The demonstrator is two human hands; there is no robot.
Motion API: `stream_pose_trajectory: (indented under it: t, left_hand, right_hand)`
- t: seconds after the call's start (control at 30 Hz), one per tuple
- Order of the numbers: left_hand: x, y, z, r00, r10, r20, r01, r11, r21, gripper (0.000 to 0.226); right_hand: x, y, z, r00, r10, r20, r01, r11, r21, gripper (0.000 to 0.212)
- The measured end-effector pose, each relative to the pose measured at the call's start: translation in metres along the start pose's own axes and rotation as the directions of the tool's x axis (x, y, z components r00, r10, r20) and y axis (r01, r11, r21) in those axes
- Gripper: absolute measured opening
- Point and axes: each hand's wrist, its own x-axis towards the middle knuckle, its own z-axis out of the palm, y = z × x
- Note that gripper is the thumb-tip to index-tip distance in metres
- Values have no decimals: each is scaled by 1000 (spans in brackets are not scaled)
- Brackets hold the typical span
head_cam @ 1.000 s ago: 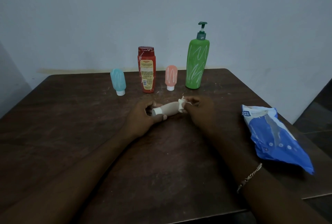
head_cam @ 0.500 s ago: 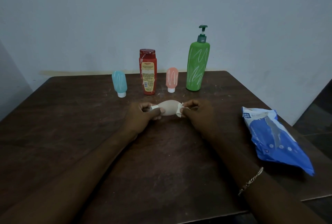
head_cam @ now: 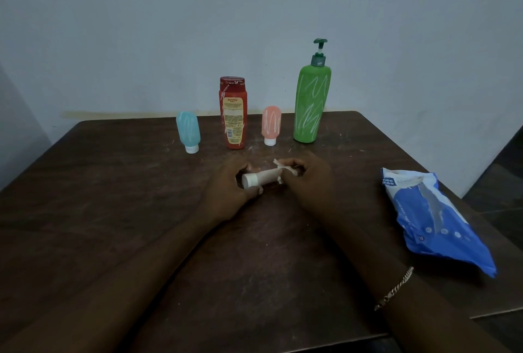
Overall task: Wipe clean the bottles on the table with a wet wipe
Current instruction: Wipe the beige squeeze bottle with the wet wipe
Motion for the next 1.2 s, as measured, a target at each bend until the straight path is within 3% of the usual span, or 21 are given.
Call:
stream_pose_trajectory:
  t: [0.13, 0.37, 0.7, 0.83, 0.93, 1.13, 1.2]
  left_hand:
    - [-3, 5, -1, 992, 127, -6, -125, 985, 115, 40]
    - [2, 0, 4, 995, 101, -15, -100, 993, 67, 46]
    - [1, 1, 0, 1000, -8, 4, 8, 997, -75, 36]
    - [4, 0, 2, 998, -54, 27, 56, 997, -55, 51]
    - [6, -2, 5, 992, -117, 40, 117, 993, 5, 70]
    - [7, -3, 7, 989, -143, 49, 141, 989, 34, 60]
    - [7, -3, 9, 989, -144, 40, 142, 989, 43, 61]
  right_hand:
    - [-5, -9, -1, 971, -228, 75, 233, 971, -62, 24]
    - [7, 10, -13, 1000, 28, -11, -28, 999, -25, 16]
    - [1, -3, -10, 994, -49, 100, 65, 983, -171, 13]
    - [-1, 1, -11, 996, 37, 76, -29, 994, -107, 28]
    - [0, 3, -12, 991, 113, 71, -102, 983, -154, 29]
    - [-1, -4, -8, 993, 110, 35, -103, 980, -169, 24]
    - [-2, -10, -4, 994, 69, 88, -47, 972, -232, 25]
